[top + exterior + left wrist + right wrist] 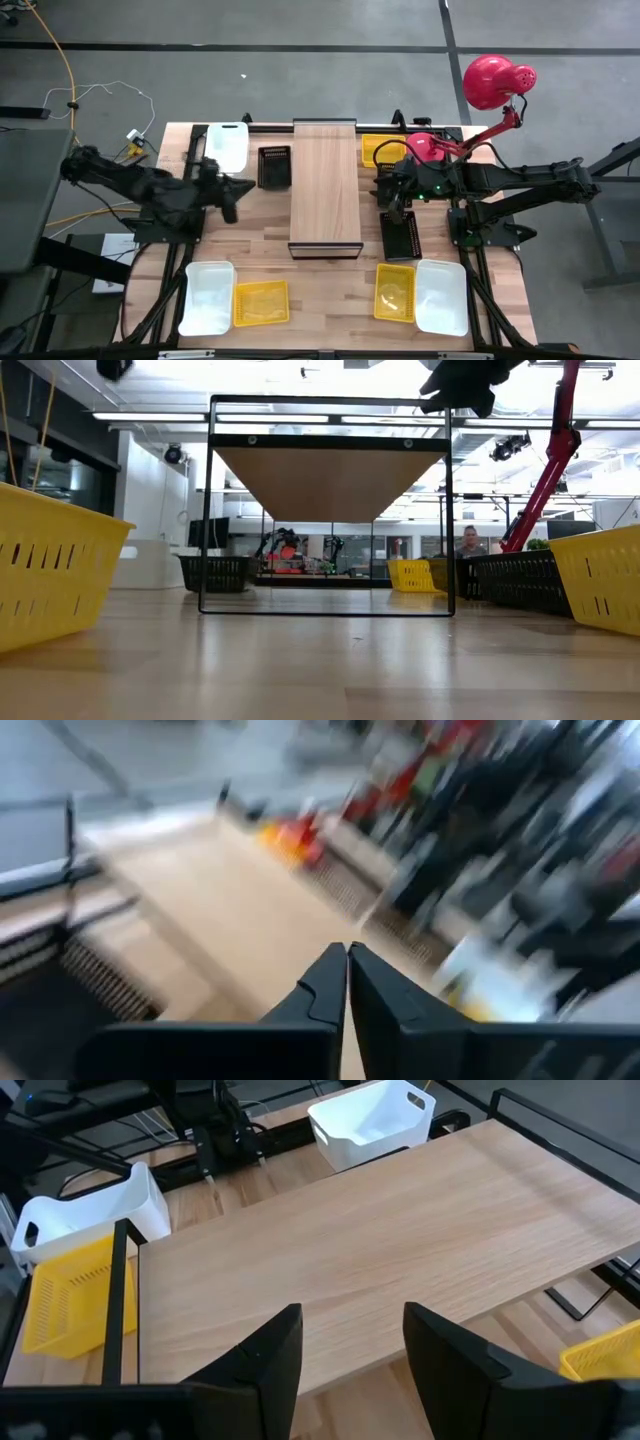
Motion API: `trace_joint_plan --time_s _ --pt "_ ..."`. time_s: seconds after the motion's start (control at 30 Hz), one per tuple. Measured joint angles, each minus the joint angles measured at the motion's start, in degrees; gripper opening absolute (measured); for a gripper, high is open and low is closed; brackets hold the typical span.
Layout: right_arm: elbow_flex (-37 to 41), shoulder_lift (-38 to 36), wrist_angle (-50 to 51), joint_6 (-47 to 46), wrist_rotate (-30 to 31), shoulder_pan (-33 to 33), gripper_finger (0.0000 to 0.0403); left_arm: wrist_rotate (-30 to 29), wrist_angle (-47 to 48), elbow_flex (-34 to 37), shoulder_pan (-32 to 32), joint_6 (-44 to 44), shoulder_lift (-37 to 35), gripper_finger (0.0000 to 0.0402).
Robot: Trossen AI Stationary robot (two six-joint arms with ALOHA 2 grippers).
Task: Stack baskets on shelf by color
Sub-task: Put the top left black bin on the shelf
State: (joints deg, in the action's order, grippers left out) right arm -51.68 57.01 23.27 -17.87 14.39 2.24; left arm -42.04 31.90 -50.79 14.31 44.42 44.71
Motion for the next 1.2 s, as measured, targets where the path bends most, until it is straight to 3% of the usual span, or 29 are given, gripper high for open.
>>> trace_joint_plan --time_s 0.17,0.33,0.53,0.7,0.87,1.2 --pt "0.0 0.0 0.05 -0.04 0.05 0.0 0.0161 13.7 13.75 -0.11 -10.46 -5.45 2.32 0.0063" --pt "0.0 0.0 0.28 -0.04 0.22 0.0 0.0161 24.19 18.07 0.61 -21.12 -21.61 8.15 0.0151" --pt "0.0 0.01 1.09 -1.41 0.43 0.0 0.0161 26.25 13.43 2.47 -27.3 -47.13 17.81 0.0229" --pt "0.0 0.0 1.96 -1.7 0.51 0.0 0.0161 28.93 8.33 4.48 -31.53 -56.37 26.52 0.0242" --pt "0.0 0.0 2.23 -1.76 2.23 0.0 0.0161 32.75 1.87 6.69 -35.11 -57.6 33.65 0.0243" --pt "0.0 0.0 2.21 -1.79 4.28 0.0 0.0161 30.91 -2.48 6.92 -39.0 -61.51 41.22 0.0242"
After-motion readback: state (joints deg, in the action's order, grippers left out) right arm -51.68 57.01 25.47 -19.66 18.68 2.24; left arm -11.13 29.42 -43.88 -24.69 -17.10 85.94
